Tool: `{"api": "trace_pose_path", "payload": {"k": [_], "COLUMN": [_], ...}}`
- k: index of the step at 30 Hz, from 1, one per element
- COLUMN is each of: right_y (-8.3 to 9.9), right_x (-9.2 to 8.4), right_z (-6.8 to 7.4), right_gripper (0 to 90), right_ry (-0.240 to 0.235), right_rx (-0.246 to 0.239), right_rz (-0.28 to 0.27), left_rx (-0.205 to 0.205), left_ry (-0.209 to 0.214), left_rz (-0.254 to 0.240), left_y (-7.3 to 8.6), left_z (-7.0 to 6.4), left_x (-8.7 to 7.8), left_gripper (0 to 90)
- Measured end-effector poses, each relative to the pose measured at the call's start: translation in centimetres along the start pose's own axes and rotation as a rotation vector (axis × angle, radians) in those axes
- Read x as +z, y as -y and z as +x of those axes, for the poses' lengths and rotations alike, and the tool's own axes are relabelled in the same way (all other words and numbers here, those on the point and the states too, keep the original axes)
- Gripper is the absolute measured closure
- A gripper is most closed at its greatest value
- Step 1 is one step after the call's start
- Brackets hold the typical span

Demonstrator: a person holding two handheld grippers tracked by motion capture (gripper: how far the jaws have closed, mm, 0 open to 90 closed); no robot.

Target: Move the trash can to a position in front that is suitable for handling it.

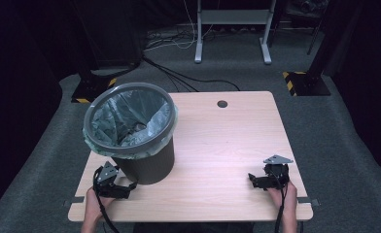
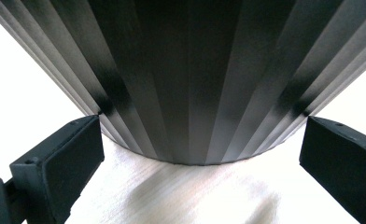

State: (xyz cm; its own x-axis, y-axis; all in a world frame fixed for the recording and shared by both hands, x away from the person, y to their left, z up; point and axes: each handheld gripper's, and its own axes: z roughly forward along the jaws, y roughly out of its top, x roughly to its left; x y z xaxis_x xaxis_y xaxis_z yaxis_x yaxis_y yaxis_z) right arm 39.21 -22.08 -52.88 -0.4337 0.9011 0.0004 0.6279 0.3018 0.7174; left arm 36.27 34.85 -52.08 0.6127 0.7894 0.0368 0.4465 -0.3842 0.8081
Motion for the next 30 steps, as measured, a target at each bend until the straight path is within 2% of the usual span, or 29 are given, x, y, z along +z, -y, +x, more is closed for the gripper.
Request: {"api": "trace_pose_path", "payload": {"k": [1,8,23,30], "right_y": [0.0,0.0,0.0,0.0], "right_x": [0.0,0.0,0.0,0.0], "right_z": [0.0,0.0,0.0,0.0], "right_gripper": [1.1,1.0,1.0,1.0], "right_ry": [0.000,0.000,-0.001,0.000], "right_rx": [0.000,0.000,-0.001,-0.001], "right_rz": [0.000,0.000,0.000,0.000], "left_rx": [-0.012,-0.014,-0.016,-0.030], "left_ry": [0.004,0.010,0.003,0.019], "left_rz": [-0.008,-0.051,-0.075,-0.088], "left_y": [0.0,0.1,-0.7,-1.1], "left_z": [-0.1,-0.1,-0.7,-0.7], "left_x": [0.1,0.7,1.6,2.2], "left_gripper": [0.0,0.0,0.0,0.0]}}
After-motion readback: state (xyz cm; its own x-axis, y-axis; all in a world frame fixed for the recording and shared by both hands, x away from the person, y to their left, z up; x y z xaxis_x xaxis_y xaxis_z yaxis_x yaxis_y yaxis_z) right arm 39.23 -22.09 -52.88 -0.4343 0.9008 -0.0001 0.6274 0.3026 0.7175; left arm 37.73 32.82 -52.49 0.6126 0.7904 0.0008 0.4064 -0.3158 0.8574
